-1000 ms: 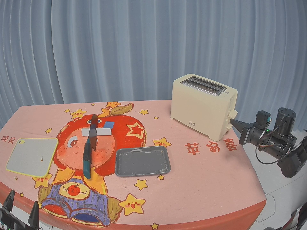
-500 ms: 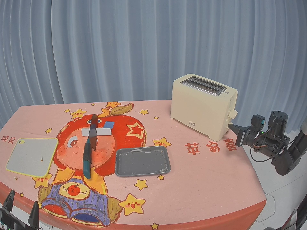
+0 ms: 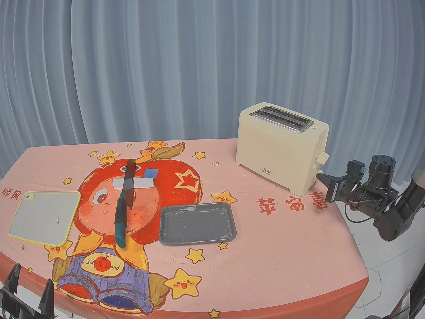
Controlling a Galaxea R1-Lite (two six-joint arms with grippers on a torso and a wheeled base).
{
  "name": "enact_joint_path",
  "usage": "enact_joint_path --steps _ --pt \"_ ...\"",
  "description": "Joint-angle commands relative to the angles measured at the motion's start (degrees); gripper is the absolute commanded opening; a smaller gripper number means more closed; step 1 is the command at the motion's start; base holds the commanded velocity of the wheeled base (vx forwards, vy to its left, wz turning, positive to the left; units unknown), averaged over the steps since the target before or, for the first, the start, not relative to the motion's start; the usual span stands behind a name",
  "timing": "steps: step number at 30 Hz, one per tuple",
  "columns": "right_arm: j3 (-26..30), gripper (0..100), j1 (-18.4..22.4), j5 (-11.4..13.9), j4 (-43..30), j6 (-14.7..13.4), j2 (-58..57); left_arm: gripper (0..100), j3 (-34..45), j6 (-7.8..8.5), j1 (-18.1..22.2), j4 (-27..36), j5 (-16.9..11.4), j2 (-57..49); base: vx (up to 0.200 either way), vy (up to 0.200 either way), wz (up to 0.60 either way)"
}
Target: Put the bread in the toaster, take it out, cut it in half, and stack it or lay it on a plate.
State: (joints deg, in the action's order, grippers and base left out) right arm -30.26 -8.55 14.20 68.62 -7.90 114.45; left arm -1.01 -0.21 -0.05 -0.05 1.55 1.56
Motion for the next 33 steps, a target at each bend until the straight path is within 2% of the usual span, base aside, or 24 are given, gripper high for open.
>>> enact_joint_path --steps 1,33 --pt "-0.9 0 0.4 0.0 0.0 0.0 1.0 100 1.0 0.03 0.0 0.0 0.0 0.0 0.0 0.0 0.0" --pt "-0.8 0 0.4 0.0 0.0 0.3 2.6 100 1.0 -0.06 0.0 0.0 0.0 0.0 0.0 0.0 0.0"
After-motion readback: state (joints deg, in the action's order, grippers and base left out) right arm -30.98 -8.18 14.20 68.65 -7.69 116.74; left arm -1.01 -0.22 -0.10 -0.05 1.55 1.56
